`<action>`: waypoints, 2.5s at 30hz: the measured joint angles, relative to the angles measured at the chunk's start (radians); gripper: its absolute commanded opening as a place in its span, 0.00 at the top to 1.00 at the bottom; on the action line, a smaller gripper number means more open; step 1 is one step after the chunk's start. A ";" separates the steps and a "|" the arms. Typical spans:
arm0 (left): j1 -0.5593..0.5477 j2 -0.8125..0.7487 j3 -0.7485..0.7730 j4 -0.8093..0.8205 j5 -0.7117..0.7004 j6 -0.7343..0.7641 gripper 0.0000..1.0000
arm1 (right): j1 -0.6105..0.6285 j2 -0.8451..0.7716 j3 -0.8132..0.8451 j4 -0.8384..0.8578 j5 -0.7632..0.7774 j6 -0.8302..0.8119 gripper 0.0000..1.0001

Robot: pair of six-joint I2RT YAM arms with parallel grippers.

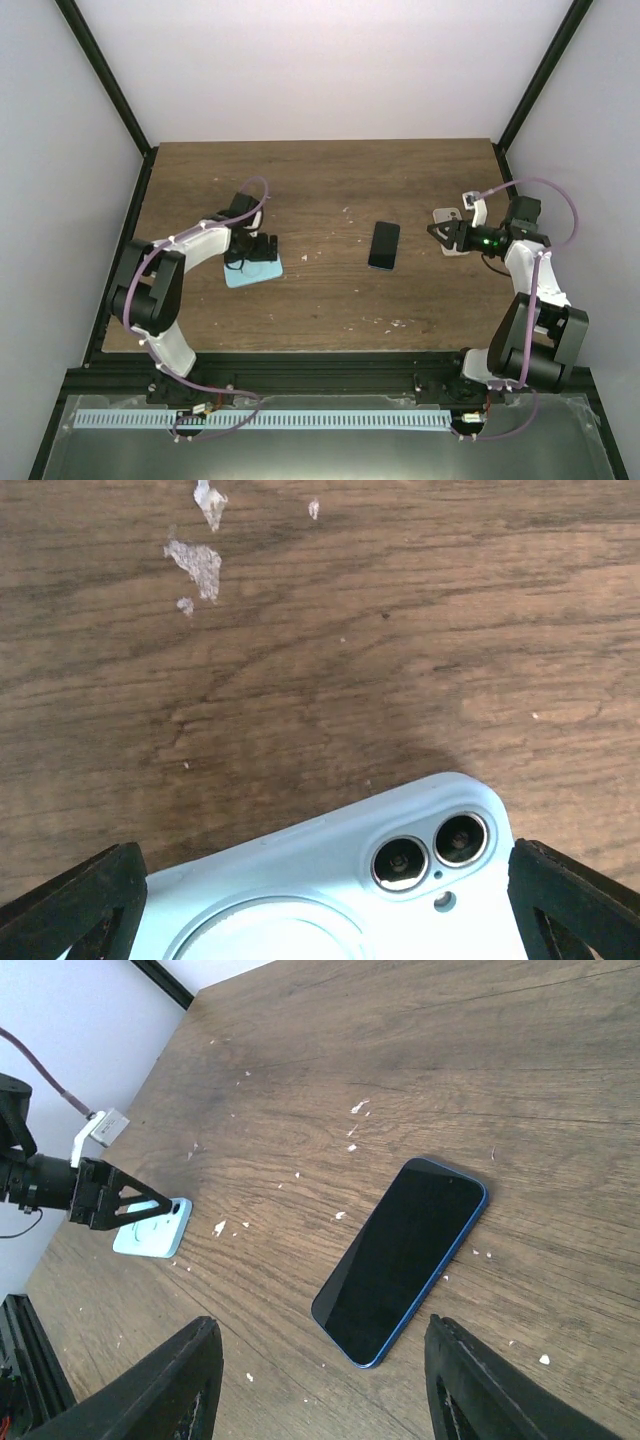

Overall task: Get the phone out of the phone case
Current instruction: Pick up the phone at the center of the board.

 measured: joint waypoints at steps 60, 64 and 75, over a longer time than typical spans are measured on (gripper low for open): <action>-0.200 -0.307 -0.288 -0.046 0.031 -0.102 0.00 | 0.000 0.048 0.017 -0.055 -0.042 -0.044 0.45; -0.227 -0.230 -0.221 -0.118 -0.024 -0.076 0.00 | 0.000 0.050 0.017 -0.056 -0.043 -0.045 0.45; -0.288 -0.098 -0.124 -0.240 -0.122 -0.029 0.11 | 0.000 0.069 0.022 -0.058 -0.046 -0.046 0.45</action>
